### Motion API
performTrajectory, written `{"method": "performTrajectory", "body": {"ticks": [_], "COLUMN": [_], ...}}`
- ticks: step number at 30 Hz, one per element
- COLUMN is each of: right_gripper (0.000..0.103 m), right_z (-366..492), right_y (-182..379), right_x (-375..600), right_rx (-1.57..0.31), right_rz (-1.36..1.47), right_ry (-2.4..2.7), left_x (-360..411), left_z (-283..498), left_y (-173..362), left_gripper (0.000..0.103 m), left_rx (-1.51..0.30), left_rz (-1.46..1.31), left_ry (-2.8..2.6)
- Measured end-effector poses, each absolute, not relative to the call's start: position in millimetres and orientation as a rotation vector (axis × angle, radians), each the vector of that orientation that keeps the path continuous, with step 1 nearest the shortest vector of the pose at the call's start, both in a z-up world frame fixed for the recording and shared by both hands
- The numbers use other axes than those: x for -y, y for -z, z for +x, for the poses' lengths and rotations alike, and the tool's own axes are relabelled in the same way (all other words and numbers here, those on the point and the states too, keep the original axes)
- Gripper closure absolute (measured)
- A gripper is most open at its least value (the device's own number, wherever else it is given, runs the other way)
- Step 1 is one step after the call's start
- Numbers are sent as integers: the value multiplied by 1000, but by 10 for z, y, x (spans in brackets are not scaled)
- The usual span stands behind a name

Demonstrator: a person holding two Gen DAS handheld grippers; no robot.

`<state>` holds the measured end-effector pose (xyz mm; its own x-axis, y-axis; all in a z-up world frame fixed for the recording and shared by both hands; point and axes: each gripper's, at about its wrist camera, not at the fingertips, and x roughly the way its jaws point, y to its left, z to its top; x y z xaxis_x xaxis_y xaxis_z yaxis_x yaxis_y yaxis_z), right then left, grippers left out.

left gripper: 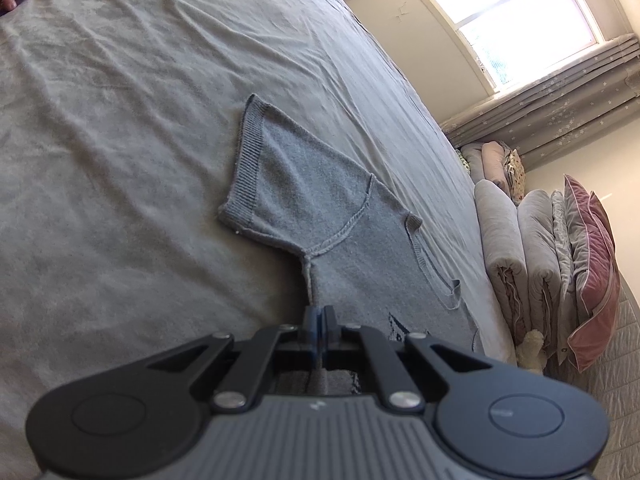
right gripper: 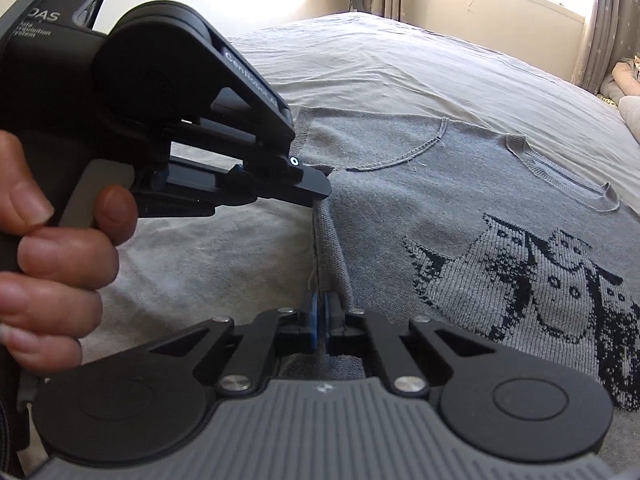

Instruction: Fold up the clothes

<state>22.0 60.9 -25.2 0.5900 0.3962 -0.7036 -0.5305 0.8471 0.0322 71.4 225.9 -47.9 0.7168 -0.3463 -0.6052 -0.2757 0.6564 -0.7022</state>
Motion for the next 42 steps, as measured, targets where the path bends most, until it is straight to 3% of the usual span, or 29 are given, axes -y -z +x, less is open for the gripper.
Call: {"method": "performTrajectory", "body": {"ticks": [7, 11, 14, 18, 27, 28, 30, 32, 38, 40, 41, 42], "right_gripper": [102, 102, 102, 89, 87, 86, 68, 61, 63, 76, 92, 96], "right_z": [389, 473, 503, 449, -138, -190, -303, -430, -663, -706, -716, -706], "right_y": [149, 218, 317, 318, -12, -12, 9, 43, 270, 331, 349, 356], "right_x": [-297, -296, -397, -397, -306, -297, -334, -383, -515, -539, -543, -529], "right_rx": [-876, -929, -970, -978, -900, -907, -917, -922, -918, -886, -872, -868], "right_rz": [267, 390, 376, 325, 124, 112, 80, 36, -118, -177, -200, -203], "right_ry": [-735, -784, -764, -720, -698, -695, -689, -682, -646, -629, -613, -605], "left_x": [-2376, -2423, -2478, -2564, -2462, -2440, -2402, -2370, -2342, -2356, -2367, -2378], "left_z": [703, 720, 739, 682, 553, 532, 489, 447, 391, 382, 376, 369], "left_y": [443, 464, 528, 520, 441, 437, 438, 470, 554, 565, 563, 561], "left_gripper": [102, 103, 103, 102, 95, 94, 88, 86, 85, 85, 85, 85], "left_rx": [-799, -812, -851, -866, -919, -927, -937, -943, -933, -938, -942, -946], "left_rz": [-862, -785, -747, -789, -736, -726, -711, -707, -726, -737, -743, -749], "left_ry": [21, -54, -97, -64, -22, -19, -9, 7, 53, 59, 61, 62]}}
